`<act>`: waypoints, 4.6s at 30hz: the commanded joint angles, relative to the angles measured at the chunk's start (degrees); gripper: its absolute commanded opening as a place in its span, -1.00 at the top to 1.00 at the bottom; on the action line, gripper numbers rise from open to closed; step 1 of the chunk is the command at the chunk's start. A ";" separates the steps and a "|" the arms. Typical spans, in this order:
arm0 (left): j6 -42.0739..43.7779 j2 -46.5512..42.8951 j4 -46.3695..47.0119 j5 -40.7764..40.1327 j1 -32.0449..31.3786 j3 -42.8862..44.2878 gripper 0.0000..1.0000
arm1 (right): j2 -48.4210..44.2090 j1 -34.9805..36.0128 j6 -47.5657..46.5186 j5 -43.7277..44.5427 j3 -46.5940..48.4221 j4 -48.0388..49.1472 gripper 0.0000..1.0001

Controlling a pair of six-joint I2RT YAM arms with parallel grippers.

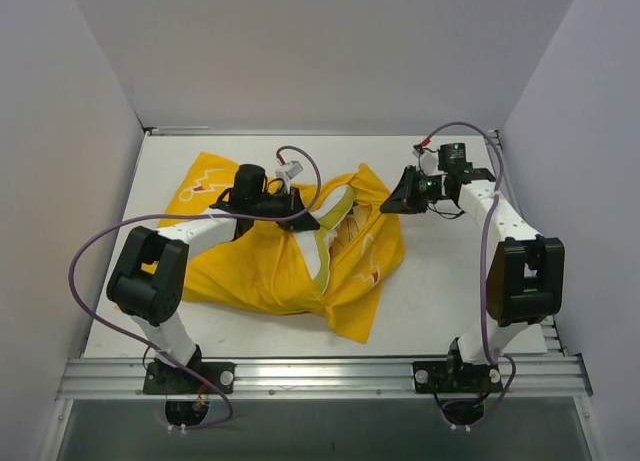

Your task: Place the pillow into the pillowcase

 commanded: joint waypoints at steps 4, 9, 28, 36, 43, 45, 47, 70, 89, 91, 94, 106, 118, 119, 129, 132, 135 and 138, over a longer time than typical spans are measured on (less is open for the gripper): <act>11.42 4.18 -11.94 -0.09 -0.53 1.10 1.00 | -1.97 -6.54 -1.68 -5.75 -0.13 -3.25 1.00; 27.75 4.44 -20.00 4.06 -9.12 3.11 1.00 | -0.91 -5.68 5.86 -11.01 0.04 3.76 1.00; -6.42 9.46 8.29 -8.24 -2.64 12.16 0.53 | -6.30 1.62 -0.79 -12.00 -4.55 -1.13 1.00; 15.88 -2.22 -24.26 -6.83 -5.01 18.59 -0.95 | 9.36 1.88 2.78 -10.49 12.68 -1.06 1.00; 40.77 -10.84 -45.69 -22.46 -13.61 15.52 -0.95 | 4.21 2.50 5.00 -7.43 4.46 -2.55 0.66; 44.29 -11.46 -45.78 -28.27 -18.97 14.28 -0.95 | 1.56 3.11 4.91 -6.02 -1.94 -2.63 0.58; 46.48 -10.07 -45.87 -30.91 -23.61 14.19 -0.95 | -0.99 3.99 4.56 -5.31 -5.22 -2.64 0.53; 32.70 -0.38 -35.33 -3.25 -13.19 10.17 1.00 | 1.02 12.15 -0.46 3.47 -9.64 -2.21 0.28; 28.84 -5.66 -26.27 -3.57 -11.35 5.05 1.00 | 14.91 19.99 4.38 15.17 -2.33 0.18 0.23; 27.09 -5.66 -24.43 -4.29 -10.90 4.00 1.00 | 13.33 18.41 4.03 14.03 -4.00 -1.14 0.33; 24.80 -5.05 -21.79 -5.17 -10.03 3.12 1.00 | 11.13 16.83 1.67 12.80 -5.15 -2.81 0.65; 20.75 -2.33 -18.27 -7.55 -8.27 3.29 1.00 | 3.84 9.00 -6.42 1.71 -1.63 -9.93 0.60; 20.04 -3.03 -17.12 -4.73 -8.53 3.47 1.00 | 10.78 11.11 -2.57 3.74 -0.84 -5.98 0.44; 20.04 -3.03 -17.21 -4.82 -8.53 3.47 1.00 | 9.91 11.55 -2.48 4.00 -1.10 -5.63 0.31; 19.34 -3.02 -16.16 -4.99 -8.53 3.20 1.00 | 15.16 16.12 -1.69 10.33 -0.06 -2.11 0.28; 19.51 -3.46 -16.60 -5.52 -8.53 3.03 1.00 | 16.66 15.68 -2.12 12.44 0.83 -1.41 0.51; 19.17 -3.73 -16.34 -8.06 -8.53 2.77 1.00 | 15.09 14.46 -2.39 10.87 0.48 -2.02 1.00; 15.23 -1.98 -15.89 -17.59 -8.62 3.37 1.00 | 7.90 13.22 -2.48 4.99 -3.38 -2.37 1.00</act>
